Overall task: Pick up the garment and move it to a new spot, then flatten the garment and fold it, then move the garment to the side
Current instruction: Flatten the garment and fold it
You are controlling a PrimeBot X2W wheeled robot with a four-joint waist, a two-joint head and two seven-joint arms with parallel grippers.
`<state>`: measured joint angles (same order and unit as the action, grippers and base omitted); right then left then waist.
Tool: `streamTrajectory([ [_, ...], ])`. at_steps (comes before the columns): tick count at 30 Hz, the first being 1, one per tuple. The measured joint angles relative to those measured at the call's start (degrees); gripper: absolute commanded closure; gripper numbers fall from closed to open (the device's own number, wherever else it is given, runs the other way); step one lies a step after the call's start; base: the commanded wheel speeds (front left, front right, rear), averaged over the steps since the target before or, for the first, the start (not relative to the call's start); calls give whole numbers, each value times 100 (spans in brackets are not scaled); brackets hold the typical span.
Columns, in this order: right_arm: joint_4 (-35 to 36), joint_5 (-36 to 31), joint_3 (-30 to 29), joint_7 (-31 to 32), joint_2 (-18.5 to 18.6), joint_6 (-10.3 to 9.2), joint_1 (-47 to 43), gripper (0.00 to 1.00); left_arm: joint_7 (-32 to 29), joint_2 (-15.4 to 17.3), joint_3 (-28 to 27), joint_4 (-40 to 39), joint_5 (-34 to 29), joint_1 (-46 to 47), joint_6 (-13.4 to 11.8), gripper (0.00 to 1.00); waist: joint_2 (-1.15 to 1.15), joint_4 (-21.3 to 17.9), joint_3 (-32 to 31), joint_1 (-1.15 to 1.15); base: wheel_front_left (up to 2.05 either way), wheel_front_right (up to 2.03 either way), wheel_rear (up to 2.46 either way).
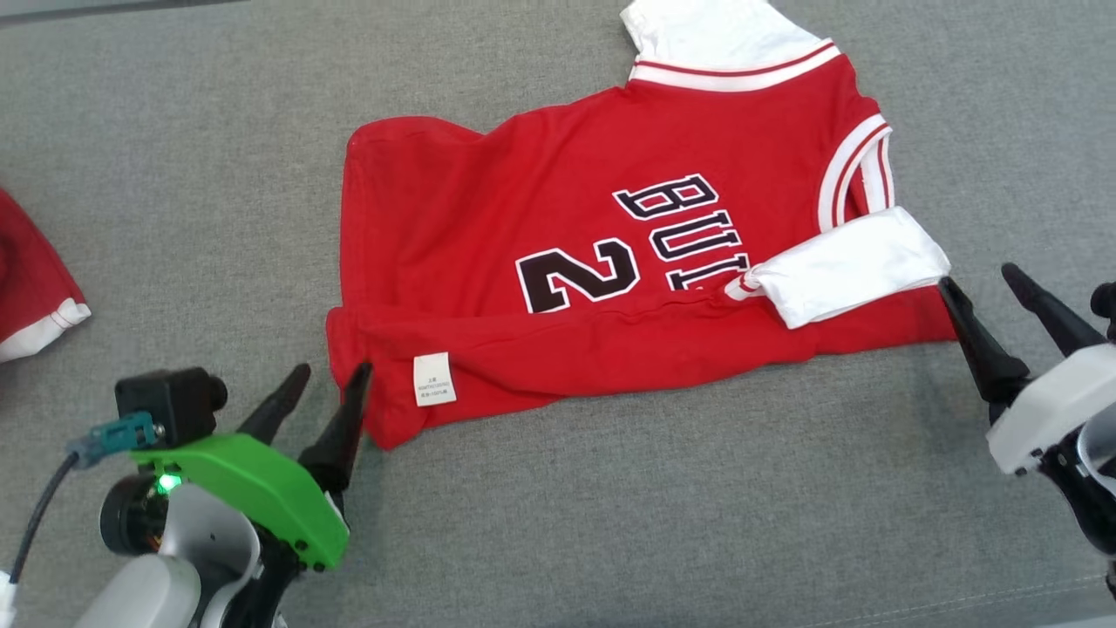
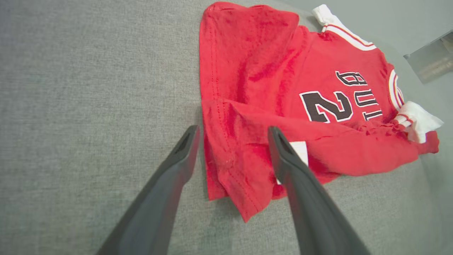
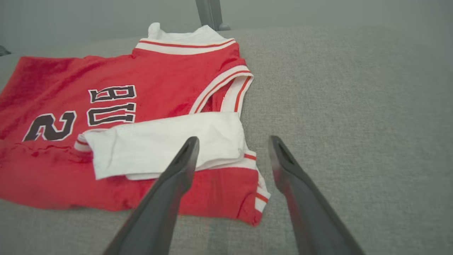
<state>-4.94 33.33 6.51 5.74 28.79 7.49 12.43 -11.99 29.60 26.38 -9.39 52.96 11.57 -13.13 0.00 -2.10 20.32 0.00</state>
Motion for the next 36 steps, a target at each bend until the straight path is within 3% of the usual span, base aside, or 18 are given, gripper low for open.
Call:
streamTrajectory([
  [7,261,-372,-153,750,367,1,-588,0,-271,143,193,-352,78,-392,-63,0,0,-52,42,0,0,0,0],
  [19,200,-532,-65,1308,81,0,-242,0,-619,138,478,-130,8,-34,100,0,0,176,519,0,0,0,0],
  [20,193,-521,-22,1343,74,-1,-196,0,-634,104,501,-112,32,-2,135,11,0,192,548,0,0,0,0],
  [21,188,-483,5,1359,65,-1,-151,0,-634,58,522,-94,45,28,177,52,0,206,576,0,0,0,0],
  [22,174,-426,18,1359,53,-2,-115,53,-624,9,536,-63,47,68,226,89,0,219,600,0,0,0,0],
  [23,164,-343,49,1370,53,-3,-76,100,-578,-53,533,-16,89,110,279,100,0,233,622,0,0,0,0],
  [28,176,80,112,1413,130,7,-29,100,-614,-42,486,70,310,194,544,100,0,256,591,0,0,0,0],
  [36,597,904,-224,1853,875,5,-443,100,-917,668,26,-868,901,-250,722,100,0,202,291,0,0,0,0],
])
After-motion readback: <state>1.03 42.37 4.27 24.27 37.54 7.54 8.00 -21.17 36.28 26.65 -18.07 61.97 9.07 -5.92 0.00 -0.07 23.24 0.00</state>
